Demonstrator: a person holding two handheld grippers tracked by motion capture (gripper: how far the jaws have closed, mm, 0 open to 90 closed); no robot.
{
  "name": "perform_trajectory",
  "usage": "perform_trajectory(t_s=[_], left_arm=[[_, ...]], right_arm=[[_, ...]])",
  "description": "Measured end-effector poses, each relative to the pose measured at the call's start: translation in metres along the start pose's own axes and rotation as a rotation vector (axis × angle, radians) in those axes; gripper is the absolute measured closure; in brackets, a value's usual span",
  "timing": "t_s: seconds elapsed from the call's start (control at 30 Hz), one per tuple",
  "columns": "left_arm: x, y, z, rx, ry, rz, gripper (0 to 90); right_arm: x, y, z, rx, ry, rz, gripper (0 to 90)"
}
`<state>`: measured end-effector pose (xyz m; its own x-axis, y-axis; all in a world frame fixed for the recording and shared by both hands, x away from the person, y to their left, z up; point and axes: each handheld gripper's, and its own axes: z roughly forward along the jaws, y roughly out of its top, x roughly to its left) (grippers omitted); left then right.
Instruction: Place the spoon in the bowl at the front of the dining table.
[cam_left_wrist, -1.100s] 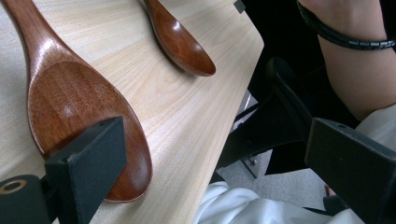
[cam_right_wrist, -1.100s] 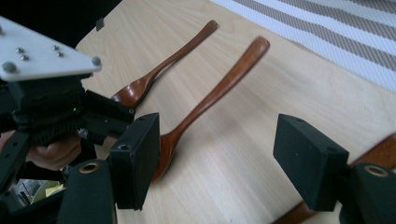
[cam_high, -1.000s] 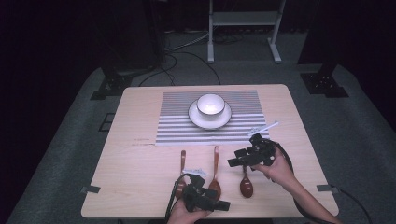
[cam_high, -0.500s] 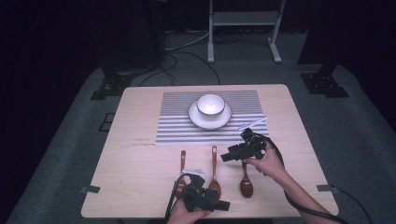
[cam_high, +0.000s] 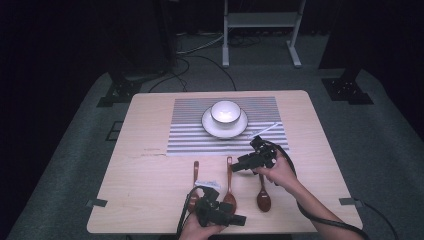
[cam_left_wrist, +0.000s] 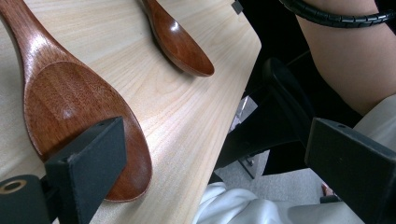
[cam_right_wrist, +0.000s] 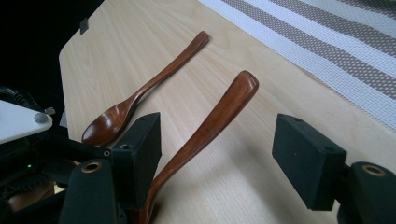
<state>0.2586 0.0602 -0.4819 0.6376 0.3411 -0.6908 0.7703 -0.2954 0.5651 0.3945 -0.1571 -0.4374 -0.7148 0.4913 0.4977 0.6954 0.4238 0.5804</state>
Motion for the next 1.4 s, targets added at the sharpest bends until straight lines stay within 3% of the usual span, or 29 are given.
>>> perform_trajectory(t_s=[0.3, 0.47, 0.7, 0.83, 0.93, 1.17, 1.4], left_arm=[[0.000, 0.000, 0.000, -0.003, -0.004, -0.008, 4.4], [0.000, 0.000, 0.000, -0.004, -0.003, -0.007, 4.4], [0.000, 0.000, -0.001, -0.001, -0.002, -0.006, 4.4], [0.001, 0.000, -0.001, -0.001, -0.004, -0.010, 4.4], [0.001, 0.000, -0.001, 0.000, -0.004, -0.010, 4.4], [0.000, 0.000, -0.001, 0.001, -0.002, -0.015, 4.3], [0.002, 0.001, -0.003, -0.008, -0.002, -0.018, 4.3]], right_arm=[[-0.002, 0.005, 0.012, 0.013, 0.000, 0.009, 34.7], [-0.004, 0.005, 0.015, 0.025, -0.012, 0.023, 41.1], [-0.011, 0.006, 0.019, 0.034, -0.002, 0.079, 51.0], [-0.012, 0.007, 0.018, 0.028, -0.006, 0.090, 63.1], [-0.012, 0.007, 0.016, 0.022, 0.000, 0.098, 66.0], [-0.009, 0.009, 0.009, 0.000, 0.042, 0.117, 70.2], [-0.011, 0.011, 0.004, -0.017, 0.114, 0.170, 76.6]])
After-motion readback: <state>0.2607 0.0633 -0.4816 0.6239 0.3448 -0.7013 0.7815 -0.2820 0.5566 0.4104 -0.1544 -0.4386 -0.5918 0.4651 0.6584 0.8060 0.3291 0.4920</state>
